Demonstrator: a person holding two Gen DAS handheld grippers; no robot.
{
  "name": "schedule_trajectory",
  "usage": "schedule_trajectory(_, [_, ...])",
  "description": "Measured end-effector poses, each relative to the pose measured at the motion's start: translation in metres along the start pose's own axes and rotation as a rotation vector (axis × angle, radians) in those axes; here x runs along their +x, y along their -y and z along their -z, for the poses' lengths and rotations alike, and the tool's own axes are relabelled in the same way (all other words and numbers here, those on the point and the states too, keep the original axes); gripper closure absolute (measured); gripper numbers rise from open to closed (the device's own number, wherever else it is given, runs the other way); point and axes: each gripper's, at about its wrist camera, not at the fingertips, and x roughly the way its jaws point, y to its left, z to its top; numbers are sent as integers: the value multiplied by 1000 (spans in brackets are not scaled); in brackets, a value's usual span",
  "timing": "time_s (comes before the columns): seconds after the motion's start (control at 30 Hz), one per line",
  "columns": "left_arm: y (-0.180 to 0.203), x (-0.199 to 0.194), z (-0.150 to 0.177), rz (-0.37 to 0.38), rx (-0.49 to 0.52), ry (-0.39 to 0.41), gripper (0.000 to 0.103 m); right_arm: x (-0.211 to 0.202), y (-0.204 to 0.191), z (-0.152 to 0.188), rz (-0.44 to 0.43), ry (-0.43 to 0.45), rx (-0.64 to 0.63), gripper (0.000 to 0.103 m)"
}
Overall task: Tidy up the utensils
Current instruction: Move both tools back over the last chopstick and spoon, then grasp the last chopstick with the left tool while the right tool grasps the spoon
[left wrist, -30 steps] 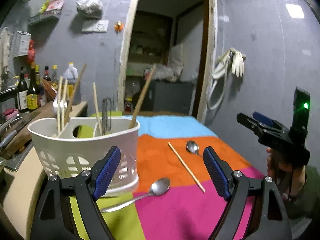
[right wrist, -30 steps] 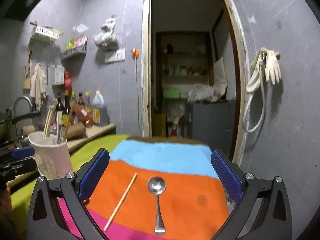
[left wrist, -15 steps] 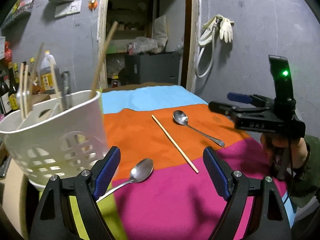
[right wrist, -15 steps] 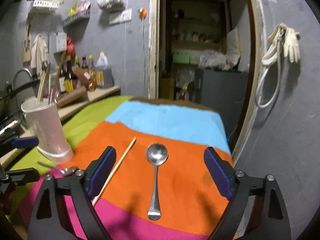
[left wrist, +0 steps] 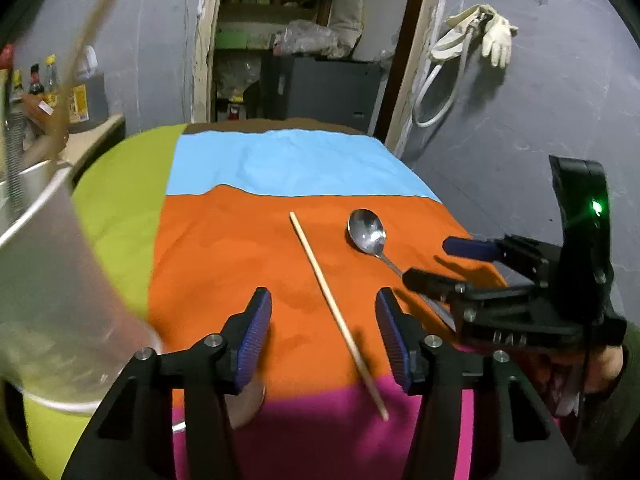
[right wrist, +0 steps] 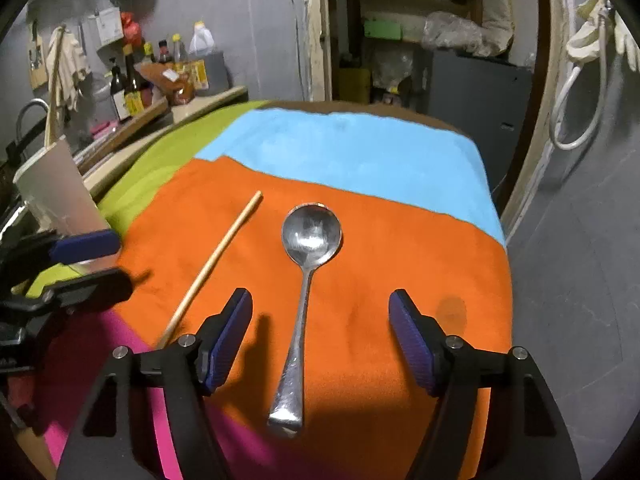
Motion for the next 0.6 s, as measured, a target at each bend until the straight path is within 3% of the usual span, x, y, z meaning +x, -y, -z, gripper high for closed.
schedule_trajectory(0.1, [-2,17,-8,-4,-23,-57,69,9,4,-3,3,-27,-11,38])
schedule_trajectory(0.3, [-11,48,-16,3,-70,-148,81,29,10,-10,-15,-70,0,42])
schedule_trajectory(0.6, [-30,64,-36,-11,-137,-216,96,43,9,-24,-16,-82,-27,42])
